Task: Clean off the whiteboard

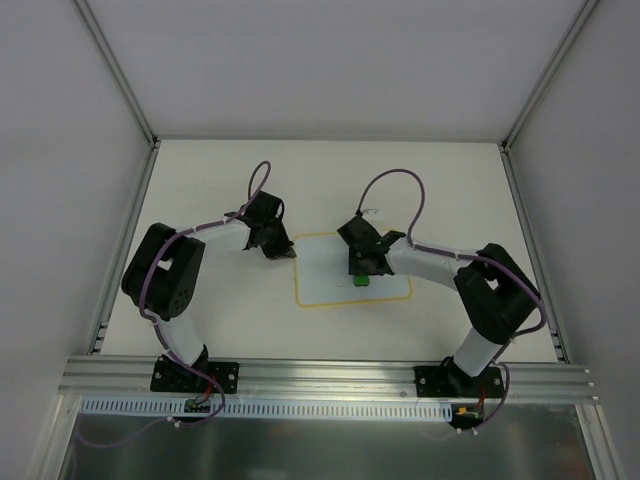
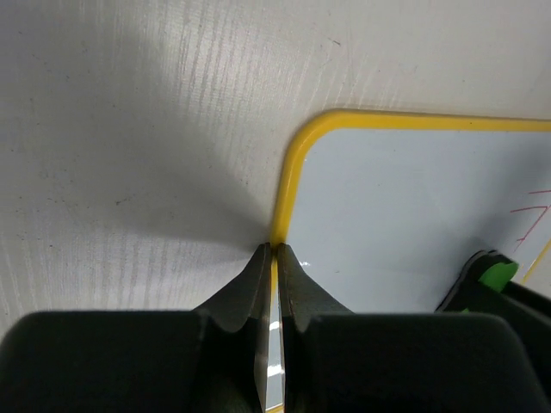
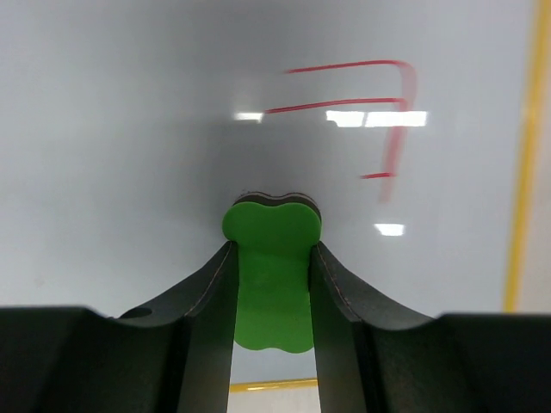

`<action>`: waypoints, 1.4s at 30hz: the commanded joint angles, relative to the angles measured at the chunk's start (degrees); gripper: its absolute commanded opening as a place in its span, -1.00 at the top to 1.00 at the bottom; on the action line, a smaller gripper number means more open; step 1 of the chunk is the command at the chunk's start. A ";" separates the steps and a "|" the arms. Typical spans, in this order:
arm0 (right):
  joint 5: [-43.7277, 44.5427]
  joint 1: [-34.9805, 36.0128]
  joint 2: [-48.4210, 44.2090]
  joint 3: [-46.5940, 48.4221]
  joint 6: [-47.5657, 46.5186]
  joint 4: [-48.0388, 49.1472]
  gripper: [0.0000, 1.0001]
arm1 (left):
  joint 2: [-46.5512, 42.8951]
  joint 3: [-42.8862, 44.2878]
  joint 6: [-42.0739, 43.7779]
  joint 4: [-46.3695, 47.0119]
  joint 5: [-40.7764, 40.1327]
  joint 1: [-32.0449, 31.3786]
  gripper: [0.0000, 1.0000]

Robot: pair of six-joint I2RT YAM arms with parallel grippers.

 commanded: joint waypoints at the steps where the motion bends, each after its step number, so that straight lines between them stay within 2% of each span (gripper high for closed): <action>1: -9.10 7.47 7.05 4.55 -1.14 -4.24 0.99 | 1.16 -3.05 2.41 -7.66 -5.95 1.24 1.00; 6: -12.71 12.58 11.72 10.37 -4.48 -3.71 0.99 | 0.81 -3.32 2.23 -7.66 -5.95 1.33 1.00; 11: -16.57 12.93 12.60 10.21 -6.76 -0.02 0.99 | 0.99 -3.40 1.88 -7.66 -5.86 1.59 1.00; 13: -14.75 12.85 12.34 9.25 -6.42 -0.19 0.99 | 0.81 -3.32 1.88 -7.66 -5.86 1.59 1.00; 15: -10.89 10.75 10.59 4.70 -4.58 -0.72 0.99 | 0.64 -3.40 1.79 -7.66 -5.77 1.77 1.00; 18: -6.85 4.62 3.65 -5.30 -0.27 -1.07 0.99 | 0.11 -3.76 1.79 -7.66 -5.60 2.12 1.00; 21: -2.63 -0.15 -5.13 -11.40 2.54 -2.47 0.99 | -0.15 -3.85 1.88 -7.66 -5.16 2.29 1.00; 23: -0.16 -0.69 -10.14 -14.22 3.95 -3.79 0.99 | -0.24 -3.85 1.97 -7.66 -5.16 2.29 1.00; 26: 3.01 -0.60 -12.01 -15.28 5.71 -3.89 0.99 | -0.24 -3.85 2.05 -7.57 -4.90 2.38 1.00; 29: -0.22 -0.25 -8.68 -13.71 3.87 1.29 0.99 | -0.16 -3.67 1.88 -7.66 -4.19 2.38 1.00; 32: -5.06 3.08 -2.27 -10.11 1.24 6.39 0.99 | -0.33 -3.84 1.79 -7.57 -3.84 2.38 1.00; 36: -10.15 9.76 7.22 2.69 -2.02 7.45 0.99 | -0.77 -4.37 1.44 -7.57 -3.58 2.38 1.00; 42: -15.08 12.84 15.15 10.82 -4.57 8.51 0.99 | -1.03 -4.81 1.00 -7.40 -3.05 2.38 1.00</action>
